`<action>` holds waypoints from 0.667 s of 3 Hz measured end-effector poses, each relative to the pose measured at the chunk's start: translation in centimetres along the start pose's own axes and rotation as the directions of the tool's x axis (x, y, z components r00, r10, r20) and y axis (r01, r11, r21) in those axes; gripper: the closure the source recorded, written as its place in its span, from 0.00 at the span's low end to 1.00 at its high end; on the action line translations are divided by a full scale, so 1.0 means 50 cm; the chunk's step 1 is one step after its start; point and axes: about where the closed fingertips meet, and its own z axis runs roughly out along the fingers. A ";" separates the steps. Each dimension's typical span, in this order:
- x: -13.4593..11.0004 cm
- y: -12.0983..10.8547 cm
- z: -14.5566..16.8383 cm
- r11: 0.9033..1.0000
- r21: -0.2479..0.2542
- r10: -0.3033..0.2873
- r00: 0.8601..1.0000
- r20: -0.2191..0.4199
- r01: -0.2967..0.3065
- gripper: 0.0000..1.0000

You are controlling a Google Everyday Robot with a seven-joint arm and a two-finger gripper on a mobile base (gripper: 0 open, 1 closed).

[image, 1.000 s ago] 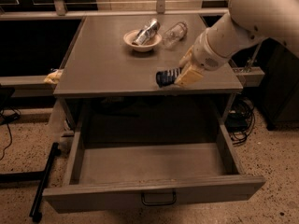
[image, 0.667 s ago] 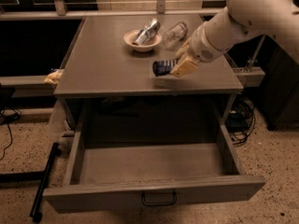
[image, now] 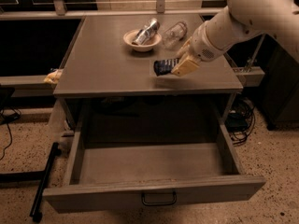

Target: Pick rxbar blueberry from top drawer and place on counter

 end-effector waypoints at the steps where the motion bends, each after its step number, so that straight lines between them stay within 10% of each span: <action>1: 0.000 0.000 0.000 1.000 0.000 0.000 1.000 0.000 0.000 0.34; 2: 0.000 0.000 0.000 1.000 0.000 0.000 1.000 0.000 0.000 0.11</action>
Offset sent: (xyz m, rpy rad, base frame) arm 0.0000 0.0000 0.0000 0.0000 0.0000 0.0001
